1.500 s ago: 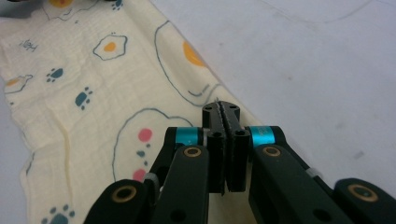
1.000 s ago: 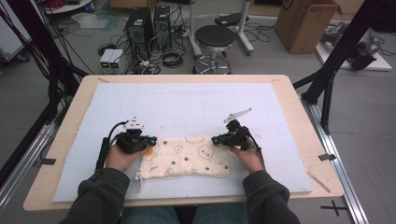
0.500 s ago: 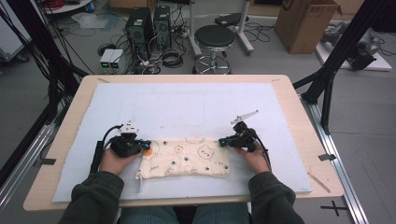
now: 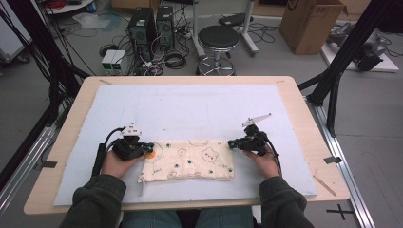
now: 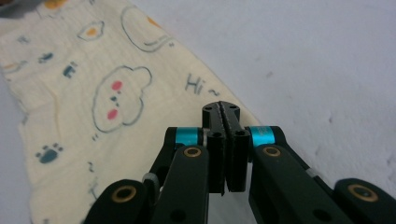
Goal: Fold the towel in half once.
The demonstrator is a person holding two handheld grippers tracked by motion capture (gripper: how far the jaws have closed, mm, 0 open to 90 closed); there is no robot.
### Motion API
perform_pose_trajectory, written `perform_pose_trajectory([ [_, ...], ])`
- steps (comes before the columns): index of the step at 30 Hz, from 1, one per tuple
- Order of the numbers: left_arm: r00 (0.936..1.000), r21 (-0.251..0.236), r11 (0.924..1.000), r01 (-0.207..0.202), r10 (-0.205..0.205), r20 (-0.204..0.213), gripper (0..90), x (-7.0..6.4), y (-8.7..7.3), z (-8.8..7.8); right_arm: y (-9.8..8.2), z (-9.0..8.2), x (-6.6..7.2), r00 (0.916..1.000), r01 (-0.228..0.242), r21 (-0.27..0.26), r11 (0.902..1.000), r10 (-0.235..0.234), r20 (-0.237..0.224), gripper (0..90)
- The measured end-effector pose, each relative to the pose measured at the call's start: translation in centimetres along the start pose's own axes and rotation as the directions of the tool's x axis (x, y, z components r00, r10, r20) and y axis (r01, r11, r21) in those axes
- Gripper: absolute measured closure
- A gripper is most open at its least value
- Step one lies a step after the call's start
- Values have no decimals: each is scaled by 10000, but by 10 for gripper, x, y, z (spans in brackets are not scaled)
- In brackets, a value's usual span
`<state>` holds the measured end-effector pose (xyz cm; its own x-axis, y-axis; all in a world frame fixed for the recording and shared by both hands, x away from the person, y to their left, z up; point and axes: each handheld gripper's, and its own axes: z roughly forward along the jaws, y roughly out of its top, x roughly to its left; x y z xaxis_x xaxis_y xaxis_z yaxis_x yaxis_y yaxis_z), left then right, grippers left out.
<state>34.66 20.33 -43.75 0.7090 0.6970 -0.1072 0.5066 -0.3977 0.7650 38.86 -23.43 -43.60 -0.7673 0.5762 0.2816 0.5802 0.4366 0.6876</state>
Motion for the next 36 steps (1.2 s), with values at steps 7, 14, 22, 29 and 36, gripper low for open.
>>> perform_pose_trajectory([
  [7, 9998, -555, 9983, 156, -164, -149, 866, 1, 7, -2, 16, 9, 6, 9997, 226, -112, 9997, -226, -12, 895],
  [14, 9994, 116, 9995, 289, -287, -201, 881, 7, 3, 7, 16, 20, 2, 9998, 173, 284, 9994, -174, 35, 895],
  [22, 9992, 101, 9993, 361, -359, -152, 887, 7, 1, 8, 6, 11, -6, 9998, -142, 227, 9996, 139, 119, 895],
  [29, 9994, -16, 9995, 326, -326, -61, 860, 6, 1, 5, 6, 10, -2, 9996, 51, 171, 9998, -55, 266, 872],
  [36, 9991, -706, 9966, 425, -420, 80, 767, 8, 5, -4, 12, 1, 1, 9995, 99, -284, 9995, -90, 306, 743],
])
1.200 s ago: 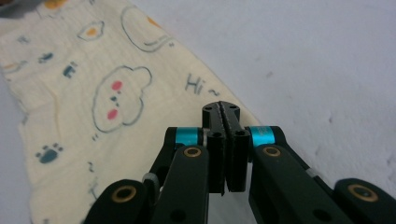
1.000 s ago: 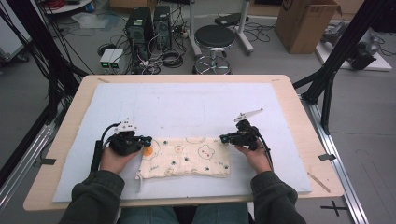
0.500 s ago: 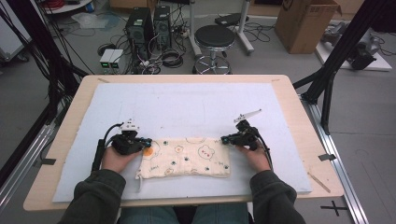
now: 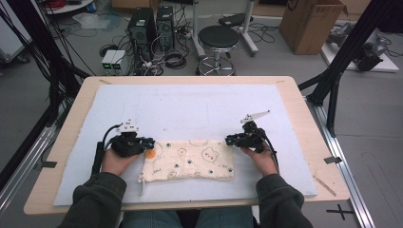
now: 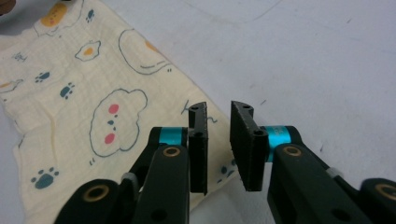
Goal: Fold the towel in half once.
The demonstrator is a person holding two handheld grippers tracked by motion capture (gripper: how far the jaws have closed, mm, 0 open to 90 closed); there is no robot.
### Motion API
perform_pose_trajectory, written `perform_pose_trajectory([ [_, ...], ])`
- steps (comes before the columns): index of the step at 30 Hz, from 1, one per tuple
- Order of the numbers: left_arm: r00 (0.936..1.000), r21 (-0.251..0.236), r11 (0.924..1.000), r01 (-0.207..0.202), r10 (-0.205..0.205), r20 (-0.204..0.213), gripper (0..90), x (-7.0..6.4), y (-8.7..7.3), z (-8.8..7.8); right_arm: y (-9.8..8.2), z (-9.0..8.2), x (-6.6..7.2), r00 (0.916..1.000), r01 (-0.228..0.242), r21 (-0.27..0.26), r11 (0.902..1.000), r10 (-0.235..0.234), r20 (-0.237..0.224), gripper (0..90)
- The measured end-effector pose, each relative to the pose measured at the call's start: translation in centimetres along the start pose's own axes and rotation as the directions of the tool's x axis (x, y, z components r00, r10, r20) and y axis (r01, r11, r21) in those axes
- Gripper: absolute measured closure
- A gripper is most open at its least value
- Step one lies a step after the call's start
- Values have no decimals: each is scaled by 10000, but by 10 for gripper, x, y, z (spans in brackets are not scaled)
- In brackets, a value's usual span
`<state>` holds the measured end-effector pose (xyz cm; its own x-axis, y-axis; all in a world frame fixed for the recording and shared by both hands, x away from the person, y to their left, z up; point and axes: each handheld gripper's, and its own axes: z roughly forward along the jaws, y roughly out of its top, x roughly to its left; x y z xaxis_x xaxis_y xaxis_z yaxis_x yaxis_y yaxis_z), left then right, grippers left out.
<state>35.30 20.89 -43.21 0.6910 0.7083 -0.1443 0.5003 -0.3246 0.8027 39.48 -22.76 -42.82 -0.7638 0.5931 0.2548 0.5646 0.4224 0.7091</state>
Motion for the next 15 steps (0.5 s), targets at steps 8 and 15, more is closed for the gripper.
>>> perform_pose_trajectory([
  [8, 9990, -240, 9990, 384, -390, -235, 635, 7, 1, 1, 10, -3, -5, 9993, -28, 9, 10000, 27, 371, 655],
  [15, 9970, -105, 9973, 729, -732, -267, 605, 15, -1, 6, 8, 0, -14, 9981, -446, 307, 9985, 432, 449, 629],
])
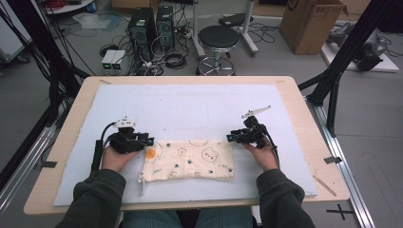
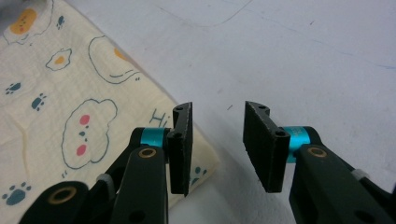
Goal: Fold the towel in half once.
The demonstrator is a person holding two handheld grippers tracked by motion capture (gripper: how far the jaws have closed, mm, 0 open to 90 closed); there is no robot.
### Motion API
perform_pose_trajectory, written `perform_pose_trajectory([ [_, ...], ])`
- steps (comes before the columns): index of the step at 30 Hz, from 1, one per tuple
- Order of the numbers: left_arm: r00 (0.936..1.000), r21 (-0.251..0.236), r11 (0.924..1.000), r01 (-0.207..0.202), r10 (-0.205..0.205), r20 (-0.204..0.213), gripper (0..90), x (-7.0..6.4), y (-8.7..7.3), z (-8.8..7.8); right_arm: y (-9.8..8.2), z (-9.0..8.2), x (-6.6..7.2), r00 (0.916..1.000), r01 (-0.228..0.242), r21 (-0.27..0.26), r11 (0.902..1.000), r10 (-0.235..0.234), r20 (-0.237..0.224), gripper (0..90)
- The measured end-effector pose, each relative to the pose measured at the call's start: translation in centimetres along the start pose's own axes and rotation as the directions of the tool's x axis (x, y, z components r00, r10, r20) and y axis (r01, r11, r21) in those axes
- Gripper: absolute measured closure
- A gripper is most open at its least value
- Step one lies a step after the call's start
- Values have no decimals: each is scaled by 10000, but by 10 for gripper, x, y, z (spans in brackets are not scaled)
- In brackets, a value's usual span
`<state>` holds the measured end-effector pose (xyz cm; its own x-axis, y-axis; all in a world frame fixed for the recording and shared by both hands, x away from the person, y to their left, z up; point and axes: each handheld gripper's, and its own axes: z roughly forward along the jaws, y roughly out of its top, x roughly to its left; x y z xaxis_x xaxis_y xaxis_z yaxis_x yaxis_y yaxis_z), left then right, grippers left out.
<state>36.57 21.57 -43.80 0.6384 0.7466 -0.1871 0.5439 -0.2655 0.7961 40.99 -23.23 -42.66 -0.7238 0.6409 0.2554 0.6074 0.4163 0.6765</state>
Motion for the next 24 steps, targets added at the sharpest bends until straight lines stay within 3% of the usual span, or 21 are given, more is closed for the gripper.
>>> perform_pose_trajectory([
  [7, 9996, 356, 9991, 248, -252, 117, 620, 3, -2, 5, -1, 7, 0, 9997, 149, 481, 9987, -139, -202, 639],
  [14, 9996, 585, 9980, 234, -243, 135, 668, 2, -3, 7, -3, 11, 5, 9985, 527, 777, 9956, -516, -163, 727],
  [18, 9992, 609, 9977, 308, -323, 240, 726, 2, -3, 8, -2, 12, 9, 9968, 802, 870, 9930, -799, -69, 777],
  [24, 9993, 768, 9969, 145, -172, 343, 841, 0, -3, 8, -2, 13, 10, 9967, 775, 960, 9924, -750, -294, 854],
])
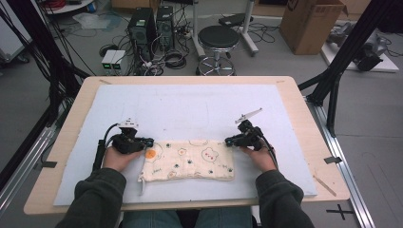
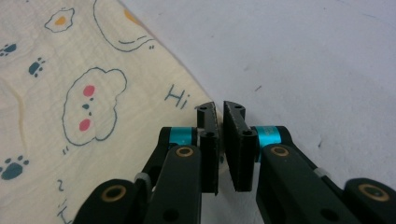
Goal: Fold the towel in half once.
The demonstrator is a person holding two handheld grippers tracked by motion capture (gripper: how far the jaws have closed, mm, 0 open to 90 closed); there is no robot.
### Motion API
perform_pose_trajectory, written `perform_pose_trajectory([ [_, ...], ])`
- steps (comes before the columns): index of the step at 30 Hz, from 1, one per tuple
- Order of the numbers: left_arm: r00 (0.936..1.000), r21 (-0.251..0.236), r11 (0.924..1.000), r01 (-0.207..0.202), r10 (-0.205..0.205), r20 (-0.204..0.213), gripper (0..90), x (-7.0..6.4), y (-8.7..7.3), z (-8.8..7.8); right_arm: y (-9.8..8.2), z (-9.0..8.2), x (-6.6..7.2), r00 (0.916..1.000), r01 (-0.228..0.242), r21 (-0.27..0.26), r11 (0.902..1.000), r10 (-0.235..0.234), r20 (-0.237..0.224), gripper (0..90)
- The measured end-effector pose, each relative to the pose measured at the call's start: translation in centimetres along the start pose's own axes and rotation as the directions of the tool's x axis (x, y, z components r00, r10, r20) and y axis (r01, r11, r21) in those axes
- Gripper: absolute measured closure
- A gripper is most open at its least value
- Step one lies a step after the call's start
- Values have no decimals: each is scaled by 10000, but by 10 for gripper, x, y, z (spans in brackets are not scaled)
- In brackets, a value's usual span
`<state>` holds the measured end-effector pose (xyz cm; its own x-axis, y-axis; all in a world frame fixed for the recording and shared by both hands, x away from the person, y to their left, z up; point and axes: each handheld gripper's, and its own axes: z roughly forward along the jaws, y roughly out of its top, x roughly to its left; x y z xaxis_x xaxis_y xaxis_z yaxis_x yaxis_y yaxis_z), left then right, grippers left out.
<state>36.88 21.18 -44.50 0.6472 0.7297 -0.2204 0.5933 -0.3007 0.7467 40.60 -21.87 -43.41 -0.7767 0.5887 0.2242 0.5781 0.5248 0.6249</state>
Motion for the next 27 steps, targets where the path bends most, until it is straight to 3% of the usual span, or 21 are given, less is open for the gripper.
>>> perform_pose_trajectory([
  [5, 10000, -63, 10000, 14, -14, -30, 857, 0, 1, -1, -1, -1, -5, 9992, -216, -146, 9997, 211, -354, 862],
  [11, 9998, -90, 10000, -25, 23, -204, 862, 1, 7, -2, -1, -2, -9, 9985, -383, -256, 9989, 372, -405, 865],
  [18, 9989, -187, 9996, -202, 193, -434, 863, 4, 22, -2, 11, -12, -13, 9995, -280, -418, 9987, 275, -130, 865],
  [21, 9987, -499, 9987, 47, -72, -497, 863, 7, 23, -2, 16, -14, -16, 9996, -289, -451, 9986, 288, -26, 865],
  [25, 9985, -412, 9991, 126, -148, -536, 863, 9, 21, 0, 19, -15, -21, 9990, -450, -808, 9957, 446, -69, 865],
  [27, 9982, -336, 9994, 5, -25, -602, 863, 9, 21, 1, 19, -10, -21, 9988, -479, -520, 9975, 478, -43, 865],
])
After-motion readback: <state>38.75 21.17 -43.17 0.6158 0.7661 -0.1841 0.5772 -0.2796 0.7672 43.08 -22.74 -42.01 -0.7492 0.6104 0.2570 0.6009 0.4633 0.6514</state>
